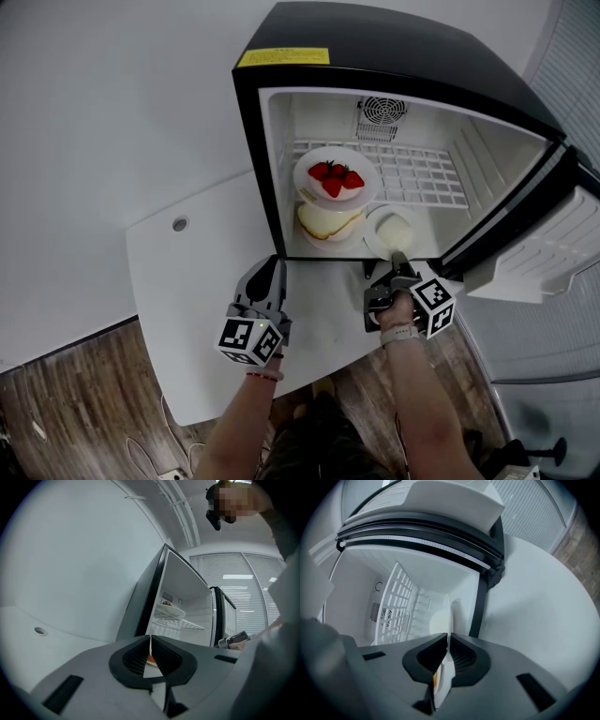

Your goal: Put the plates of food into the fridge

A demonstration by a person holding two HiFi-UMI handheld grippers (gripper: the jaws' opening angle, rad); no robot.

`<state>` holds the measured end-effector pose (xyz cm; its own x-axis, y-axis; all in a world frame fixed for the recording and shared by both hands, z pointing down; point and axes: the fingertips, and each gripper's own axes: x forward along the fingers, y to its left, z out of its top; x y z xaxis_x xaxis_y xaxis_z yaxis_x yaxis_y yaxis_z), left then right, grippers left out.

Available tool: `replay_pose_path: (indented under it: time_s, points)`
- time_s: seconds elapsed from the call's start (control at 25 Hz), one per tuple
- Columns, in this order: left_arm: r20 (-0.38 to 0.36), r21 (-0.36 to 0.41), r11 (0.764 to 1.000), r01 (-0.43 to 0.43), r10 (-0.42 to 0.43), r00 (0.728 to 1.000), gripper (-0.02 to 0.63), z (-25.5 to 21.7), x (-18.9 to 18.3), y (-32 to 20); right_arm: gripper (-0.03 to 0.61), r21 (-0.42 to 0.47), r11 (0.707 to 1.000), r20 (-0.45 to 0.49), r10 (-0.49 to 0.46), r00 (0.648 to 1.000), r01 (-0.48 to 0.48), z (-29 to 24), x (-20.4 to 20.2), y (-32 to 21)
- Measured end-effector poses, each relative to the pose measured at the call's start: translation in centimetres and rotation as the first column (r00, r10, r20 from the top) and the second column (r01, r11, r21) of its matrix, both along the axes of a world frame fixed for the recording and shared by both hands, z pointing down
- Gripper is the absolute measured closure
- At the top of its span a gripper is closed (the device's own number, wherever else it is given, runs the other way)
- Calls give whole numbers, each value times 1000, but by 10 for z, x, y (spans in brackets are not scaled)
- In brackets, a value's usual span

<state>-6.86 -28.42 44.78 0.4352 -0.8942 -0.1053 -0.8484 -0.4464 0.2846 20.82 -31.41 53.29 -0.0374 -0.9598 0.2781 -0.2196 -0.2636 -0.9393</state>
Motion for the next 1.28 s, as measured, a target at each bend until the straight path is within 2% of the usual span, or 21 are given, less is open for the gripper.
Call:
replay_pose_path:
  time_s: [0.12, 0.32, 0.6, 0.92, 1.16, 1.28]
  points:
    - [-3, 3, 1000, -3, 3, 1000, 598, -1, 1, 0, 561, -3, 1000, -88, -18, 996, 18, -4, 4, -9]
    - [-11, 8, 1000, -5, 5, 1000, 598, -2, 0, 0, 560, -30, 998, -257, -58, 965, 52, -8, 13, -19]
    - [-15, 12, 1000, -9, 9, 1000, 598, -3, 0, 0, 531, -78, 992, -437, -123, 891, 99, -8, 17, -25]
    - [-18, 11, 1000, -14, 14, 1000, 598, -2, 2, 0, 504, -152, 980, -576, -191, 795, 125, -7, 21, -31]
    - [-12, 9, 1000, -22, 22, 1000, 598, -2, 10, -2, 482, -188, 971, -629, -234, 741, 147, -7, 23, -35]
    - [-8, 8, 1000, -28, 28, 1000, 598, -2, 14, -4, 468, -196, 968, -673, -251, 696, 159, -9, 23, -37]
